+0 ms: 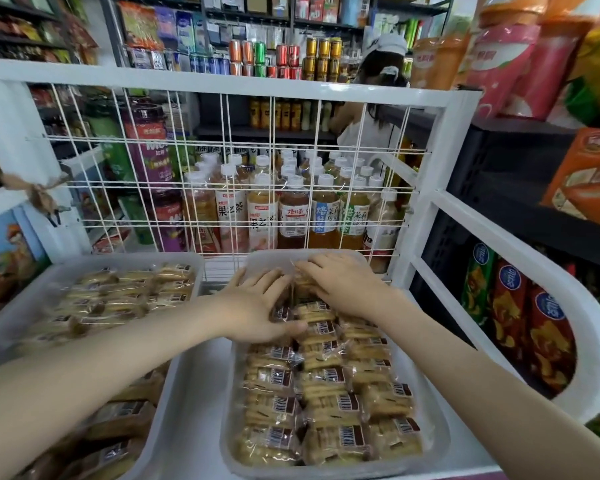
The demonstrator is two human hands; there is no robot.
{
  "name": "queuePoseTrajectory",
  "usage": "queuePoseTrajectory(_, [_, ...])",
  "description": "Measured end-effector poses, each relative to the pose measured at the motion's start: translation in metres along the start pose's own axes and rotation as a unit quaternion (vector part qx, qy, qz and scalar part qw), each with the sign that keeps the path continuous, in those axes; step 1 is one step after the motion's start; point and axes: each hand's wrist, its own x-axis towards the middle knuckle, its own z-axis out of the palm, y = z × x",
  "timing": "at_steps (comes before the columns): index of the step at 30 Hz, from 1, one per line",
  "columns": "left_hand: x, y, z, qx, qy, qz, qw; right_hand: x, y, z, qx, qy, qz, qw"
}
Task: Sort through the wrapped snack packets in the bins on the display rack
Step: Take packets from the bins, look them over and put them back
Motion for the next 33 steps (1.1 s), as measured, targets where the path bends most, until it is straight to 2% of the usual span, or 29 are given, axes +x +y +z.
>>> queuePoseTrajectory(6, [-0.003,0.002,0.001,0.001,0.006,0.003,1.0,0.013,0.003,0.008,0.118,-0.048,0.079,0.989])
queuePoseTrajectory(12, [-0.003,-0.001,0.001,0.002,0.003,0.005,1.0,0.015,0.012,0.0,0.211,-0.04,0.116,0.97])
queuePoseTrajectory(14, [-0.002,-0.002,0.002,-0.002,0.006,0.003,1.0,0.011,0.017,-0.006,0.24,-0.011,0.125,0.963])
queuePoseTrajectory(17, [0.0,-0.001,0.003,0.002,0.003,0.007,1.0,0.001,0.023,-0.024,0.356,0.059,0.152,0.92])
queuePoseTrajectory(21, [-0.001,0.004,0.003,0.03,0.023,0.048,0.998,-0.017,0.024,-0.052,0.381,0.141,0.189,0.894])
queuePoseTrajectory(24, [-0.003,0.011,0.002,0.026,0.048,0.09,0.994,-0.037,0.015,-0.063,0.401,0.173,0.218,0.873])
queuePoseTrajectory(27, [-0.012,0.019,0.002,0.031,0.048,0.069,0.996,-0.064,0.0,-0.069,0.447,0.23,0.248,0.828])
queuePoseTrajectory(30, [-0.033,0.038,0.006,0.037,0.076,0.019,0.996,-0.099,-0.018,-0.07,0.53,0.272,0.279,0.753])
queuePoseTrajectory(32, [-0.05,0.061,0.007,-0.055,0.135,-0.012,0.989,-0.128,-0.032,-0.069,0.58,0.285,0.281,0.71])
queuePoseTrajectory(33, [-0.062,0.074,0.007,-0.131,0.18,-0.014,0.975,-0.144,-0.041,-0.069,0.602,0.287,0.275,0.693])
